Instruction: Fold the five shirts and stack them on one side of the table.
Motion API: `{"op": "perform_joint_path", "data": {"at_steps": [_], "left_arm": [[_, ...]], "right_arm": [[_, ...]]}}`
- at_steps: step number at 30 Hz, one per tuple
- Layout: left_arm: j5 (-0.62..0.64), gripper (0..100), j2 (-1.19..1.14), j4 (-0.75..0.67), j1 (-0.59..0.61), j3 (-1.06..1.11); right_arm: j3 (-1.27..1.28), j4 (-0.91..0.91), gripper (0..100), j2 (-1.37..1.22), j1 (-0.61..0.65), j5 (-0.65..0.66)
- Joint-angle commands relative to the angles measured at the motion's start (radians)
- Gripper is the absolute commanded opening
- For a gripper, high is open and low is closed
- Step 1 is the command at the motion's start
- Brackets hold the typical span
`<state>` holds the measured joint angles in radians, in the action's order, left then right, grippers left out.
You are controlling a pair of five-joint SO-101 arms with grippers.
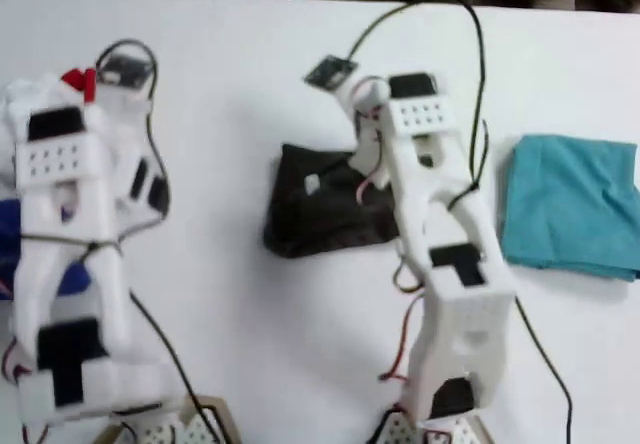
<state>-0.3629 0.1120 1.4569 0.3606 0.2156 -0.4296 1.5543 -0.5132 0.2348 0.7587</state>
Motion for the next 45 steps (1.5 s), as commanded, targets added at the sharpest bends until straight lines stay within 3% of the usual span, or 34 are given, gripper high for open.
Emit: {"op": "perform_joint_path", "data": {"at_steps": [1, 6, 17, 22, 29, 35, 45], "left_arm": [[-0.008, 23, 0.147, -0.087, 0.011, 0.150], [-0.008, 23, 0.201, -0.141, 0.009, 0.252], [-0.034, 23, 0.201, -0.132, 0.009, 0.263], [-0.034, 23, 0.201, -0.132, 0.009, 0.263], [-0.034, 23, 0.201, -0.140, 0.009, 0.263], [-0.035, 23, 0.201, -0.141, 0.009, 0.262], [-0.031, 23, 0.199, -0.169, 0.006, 0.262]], "right_arm": [[-0.218, 0.091, 19.3, -0.073, 0.005, 0.051], [-0.394, 0.136, 19.3, -0.196, -0.005, 0.057], [-0.459, 0.122, 18.9, -0.328, -0.001, 0.055], [-0.568, 0.133, 1.1, -0.326, -0.001, 0.052], [-0.588, 0.156, 2.1, -0.311, 0.005, -0.014], [-0.428, 0.157, 2.1, -0.173, 0.002, -0.009], [0.232, 0.151, 2.1, 0.331, -0.022, 0.150]]}}
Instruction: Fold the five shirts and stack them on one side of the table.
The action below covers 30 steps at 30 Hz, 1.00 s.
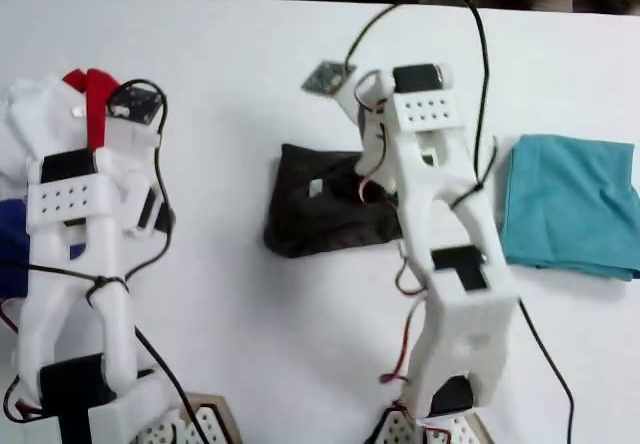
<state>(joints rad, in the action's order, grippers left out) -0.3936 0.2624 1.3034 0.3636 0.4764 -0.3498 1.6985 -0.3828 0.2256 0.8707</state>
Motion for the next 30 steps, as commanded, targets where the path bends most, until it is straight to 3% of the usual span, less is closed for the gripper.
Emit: {"op": "perform_joint_path", "data": {"at_steps": [1, 9, 18, 21, 24, 27, 30], "left_arm": [[0.000, 23, 0.049, -0.015, 0.003, 0.001], [-0.002, 23, 0.049, -0.015, 0.003, 0.001], [-0.005, 23, 0.049, -0.015, 0.005, 0.001], [-0.005, 23, 0.049, -0.015, 0.002, 0.001], [-0.005, 23, 0.049, -0.026, 0.002, 0.001], [-0.005, 23, 0.048, -0.029, 0.002, 0.002], [-0.003, 23, 0.048, -0.029, 0.002, 0.001]], "right_arm": [[0.209, 0.007, 2.1, 0.243, -0.013, 0.054], [0.459, -0.031, 2.2, 0.421, -0.048, 0.078], [0.459, -0.031, 2.5, 0.438, -0.254, 0.198], [0.457, -0.036, 4.6, 0.438, -0.246, 0.192], [0.411, -0.035, 13.5, 0.438, -0.205, 0.169], [0.324, -0.035, 20.8, 0.438, -0.159, 0.103], [0.255, -0.082, 20.9, 0.421, -0.102, -0.009]]}}
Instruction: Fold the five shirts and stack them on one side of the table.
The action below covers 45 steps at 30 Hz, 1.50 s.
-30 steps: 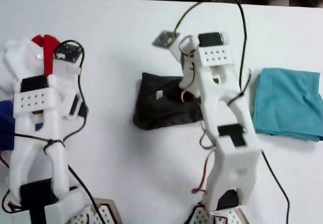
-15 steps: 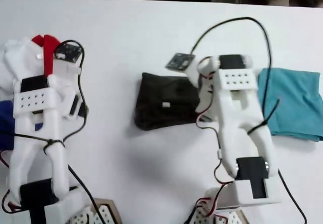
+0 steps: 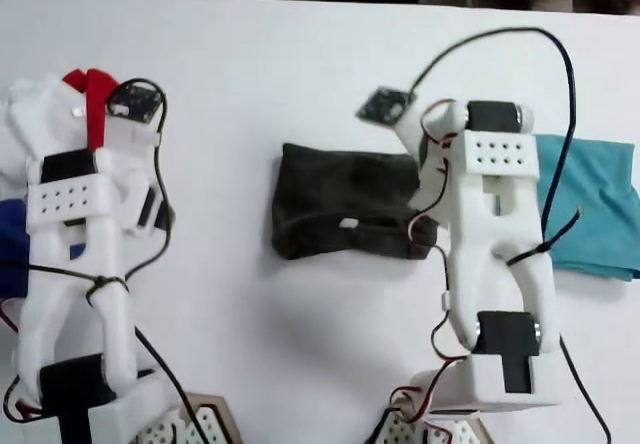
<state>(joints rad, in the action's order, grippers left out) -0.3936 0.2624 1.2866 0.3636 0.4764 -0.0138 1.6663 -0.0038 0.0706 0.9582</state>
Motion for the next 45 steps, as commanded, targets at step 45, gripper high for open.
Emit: {"op": "perform_joint_path", "data": {"at_steps": [45], "left_arm": [[-0.063, 23, 0.049, -0.012, 0.157, 0.001]], "right_arm": [[0.029, -0.305, 17.3, -0.174, 0.490, -0.358]]}}
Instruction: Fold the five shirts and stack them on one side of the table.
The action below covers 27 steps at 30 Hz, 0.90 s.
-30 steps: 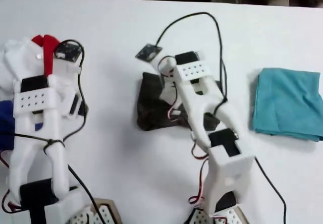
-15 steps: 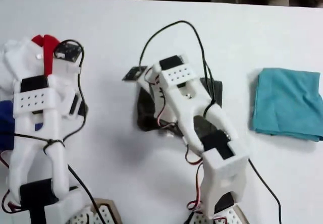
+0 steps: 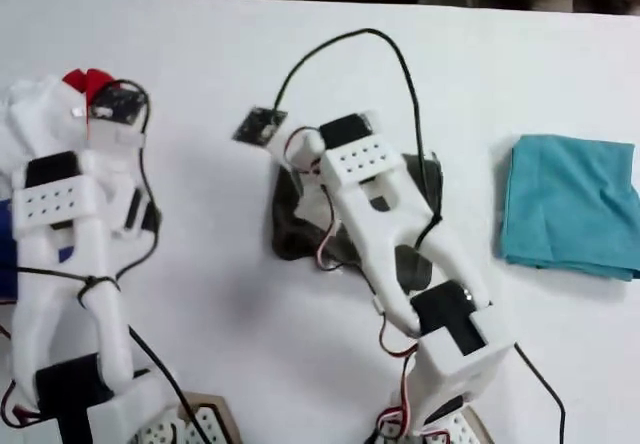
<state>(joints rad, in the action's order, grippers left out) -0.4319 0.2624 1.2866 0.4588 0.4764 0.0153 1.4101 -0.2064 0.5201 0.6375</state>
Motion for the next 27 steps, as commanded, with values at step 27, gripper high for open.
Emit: {"op": "perform_joint_path", "data": {"at_steps": [27], "left_arm": [[-0.075, 23, 0.049, -0.014, 0.292, 0.002]], "right_arm": [[-0.129, -0.042, 17.3, 0.033, -0.367, -0.041]]}}
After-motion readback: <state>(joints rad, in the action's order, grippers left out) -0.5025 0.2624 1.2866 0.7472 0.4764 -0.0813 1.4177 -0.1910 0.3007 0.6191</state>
